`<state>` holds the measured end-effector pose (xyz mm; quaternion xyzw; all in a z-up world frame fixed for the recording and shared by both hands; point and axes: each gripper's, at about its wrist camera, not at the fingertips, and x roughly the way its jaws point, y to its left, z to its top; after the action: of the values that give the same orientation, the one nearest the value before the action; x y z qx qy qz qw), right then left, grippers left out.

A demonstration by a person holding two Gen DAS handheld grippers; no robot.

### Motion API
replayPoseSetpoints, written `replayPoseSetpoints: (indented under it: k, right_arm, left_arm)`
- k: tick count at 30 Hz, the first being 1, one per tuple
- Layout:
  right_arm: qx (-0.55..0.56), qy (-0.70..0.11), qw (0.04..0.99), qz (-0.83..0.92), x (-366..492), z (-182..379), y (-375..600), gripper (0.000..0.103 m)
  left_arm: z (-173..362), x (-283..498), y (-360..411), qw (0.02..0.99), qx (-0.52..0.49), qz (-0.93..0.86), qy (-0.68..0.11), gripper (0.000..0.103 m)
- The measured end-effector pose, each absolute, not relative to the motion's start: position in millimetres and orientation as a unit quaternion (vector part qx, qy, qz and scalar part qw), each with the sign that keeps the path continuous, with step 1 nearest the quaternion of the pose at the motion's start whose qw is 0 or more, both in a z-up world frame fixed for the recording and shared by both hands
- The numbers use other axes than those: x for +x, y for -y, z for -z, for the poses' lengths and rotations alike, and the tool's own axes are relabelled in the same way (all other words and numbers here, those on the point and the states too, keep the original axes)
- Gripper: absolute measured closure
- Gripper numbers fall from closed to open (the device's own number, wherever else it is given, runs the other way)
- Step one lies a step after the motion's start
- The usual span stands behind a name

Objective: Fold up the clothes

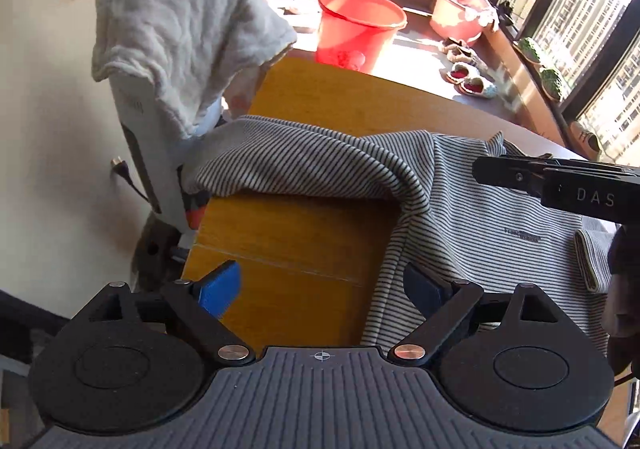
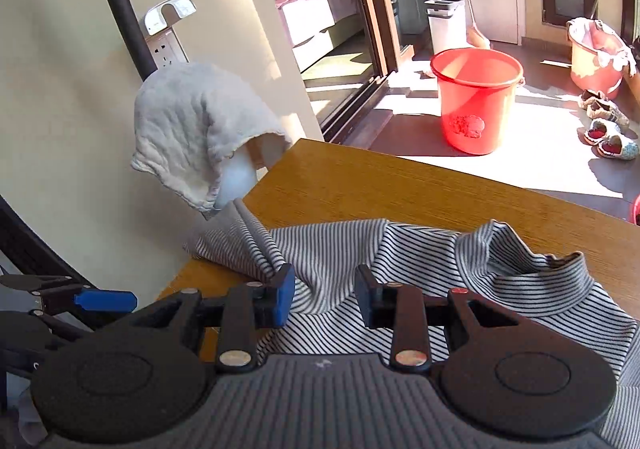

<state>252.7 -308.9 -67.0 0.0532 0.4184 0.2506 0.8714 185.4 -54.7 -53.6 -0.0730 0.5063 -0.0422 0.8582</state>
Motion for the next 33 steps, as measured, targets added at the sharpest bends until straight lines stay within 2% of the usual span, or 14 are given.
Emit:
replayPoseSetpoints:
  k: [4, 7, 9, 11, 13, 17, 21, 23, 25, 27, 29, 30, 31, 33]
  right_arm:
    - [0.017, -0.416, 0.866, -0.275, 287.2, 80.9, 224.6, 0.071]
    - [-0.057, -0.404, 0.881, -0.24, 311.3, 101.7, 176.2, 0.068]
    - [-0.072, -0.421, 0.875, -0.23, 327.8, 114.4, 161.3, 0.062]
    - [-0.032, -0.471, 0.844, -0.255, 346.5, 127.7, 156.6, 0.062]
    - [0.009, -0.492, 0.822, -0.286, 350.6, 128.1, 159.5, 0.095]
    - [0.02, -0.433, 0.839, -0.329, 313.0, 78.7, 183.2, 0.095]
    - [0.023, -0.416, 0.84, -0.349, 243.4, 47.1, 222.7, 0.095]
    - [-0.012, -0.443, 0.823, -0.354, 209.9, 56.7, 228.2, 0.091]
    - [-0.036, -0.473, 0.815, -0.332, 177.7, 72.5, 242.4, 0.082]
    - [-0.032, -0.483, 0.828, -0.283, 147.9, 79.4, 270.9, 0.078]
    - [-0.006, -0.475, 0.855, -0.21, 120.3, 79.1, 311.0, 0.064]
    - [0.005, -0.469, 0.867, -0.17, 106.6, 79.1, 330.8, 0.051]
    - [0.003, -0.46, 0.881, -0.111, 94.3, 80.1, 348.2, 0.044]
    - [0.016, -0.456, 0.889, -0.02, 76.8, 92.2, 387.0, 0.044]
  left_arm:
    - [49.6, 167.3, -2.5, 0.85, -0.108, 0.008, -0.515, 0.007]
    - [45.8, 150.5, -38.4, 0.848, -0.12, -0.006, -0.516, 0.006]
    - [45.5, 139.0, -59.3, 0.846, -0.126, -0.013, -0.519, 0.005]
    - [47.0, 128.6, -78.5, 0.843, -0.13, -0.023, -0.521, 0.004]
    - [49.1, 122.8, -92.6, 0.842, -0.137, -0.038, -0.521, 0.004]
    - [58.2, 122.2, -103.7, 0.838, -0.176, -0.054, -0.514, 0.004]
    - [66.9, 129.9, -85.8, 0.836, -0.219, -0.028, -0.502, 0.004]
    - [68.7, 135.7, -66.4, 0.834, -0.225, -0.008, -0.503, 0.004]
    - [68.4, 140.9, -39.6, 0.834, -0.21, 0.013, -0.51, 0.004]
    - [68.2, 141.0, -7.3, 0.834, -0.181, 0.046, -0.519, 0.004]
    - [69.4, 139.4, 25.8, 0.832, -0.153, 0.083, -0.527, 0.004]
    - [71.6, 137.6, 42.0, 0.829, -0.143, 0.104, -0.531, 0.004]
    - [73.7, 135.8, 58.2, 0.826, -0.132, 0.124, -0.534, 0.004]
    - [83.0, 133.0, 89.1, 0.819, -0.114, 0.158, -0.54, 0.004]
